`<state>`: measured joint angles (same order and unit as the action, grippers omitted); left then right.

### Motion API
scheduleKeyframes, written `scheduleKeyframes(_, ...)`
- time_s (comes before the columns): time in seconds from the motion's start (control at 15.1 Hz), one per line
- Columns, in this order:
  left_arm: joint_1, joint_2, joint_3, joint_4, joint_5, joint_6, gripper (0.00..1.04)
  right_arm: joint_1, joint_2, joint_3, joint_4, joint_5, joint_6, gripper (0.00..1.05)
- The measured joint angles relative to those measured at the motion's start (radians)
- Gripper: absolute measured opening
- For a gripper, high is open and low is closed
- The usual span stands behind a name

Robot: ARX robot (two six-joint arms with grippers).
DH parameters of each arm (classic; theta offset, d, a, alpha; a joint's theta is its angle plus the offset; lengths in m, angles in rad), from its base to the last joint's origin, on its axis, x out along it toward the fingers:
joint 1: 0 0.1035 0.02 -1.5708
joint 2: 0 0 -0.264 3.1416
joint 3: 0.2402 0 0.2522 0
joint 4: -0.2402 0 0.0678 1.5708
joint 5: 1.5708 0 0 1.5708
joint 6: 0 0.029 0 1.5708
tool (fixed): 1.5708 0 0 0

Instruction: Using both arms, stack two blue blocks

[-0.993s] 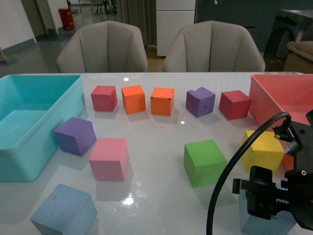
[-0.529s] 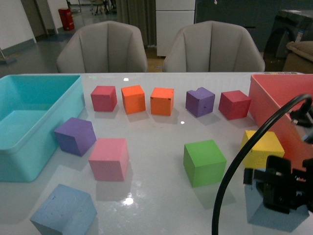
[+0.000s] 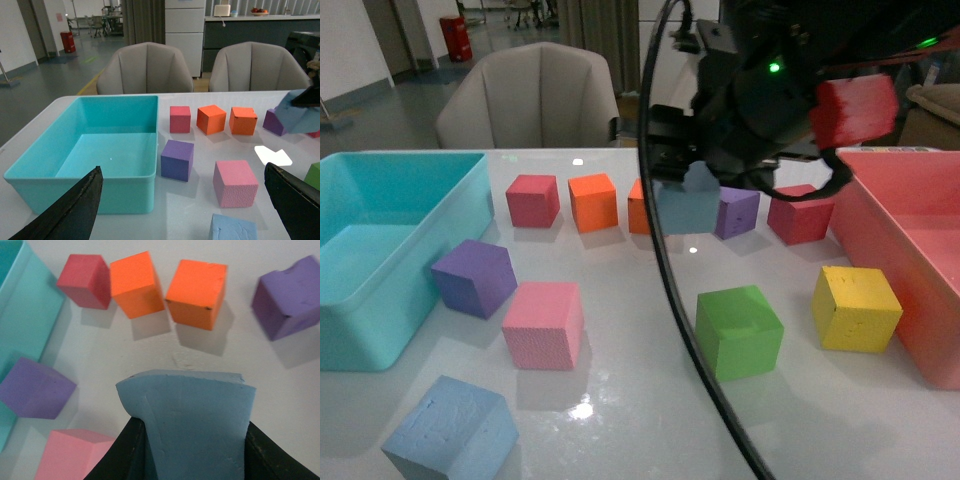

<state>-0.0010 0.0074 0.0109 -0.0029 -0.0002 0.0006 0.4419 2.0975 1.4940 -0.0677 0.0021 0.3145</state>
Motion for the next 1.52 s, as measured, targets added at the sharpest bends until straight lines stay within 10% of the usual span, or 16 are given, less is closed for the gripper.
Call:
scheduleKeyframes(0.86, 0.000, 0.000, 0.000, 0.000, 0.000, 0.000, 0.98, -0.024, 0.401, 0.422, -0.278, -0.090, 0.168, 0.39)
scheduleKeyframes(1.19, 0.000, 0.000, 0.000, 0.000, 0.000, 0.000, 0.98, -0.024, 0.404, 0.446, -0.296, -0.096, 0.169, 1.00)
scheduleKeyframes(1.52, 0.000, 0.000, 0.000, 0.000, 0.000, 0.000, 0.98, -0.031, 0.350, 0.382, -0.251, -0.077, 0.174, 0.98)
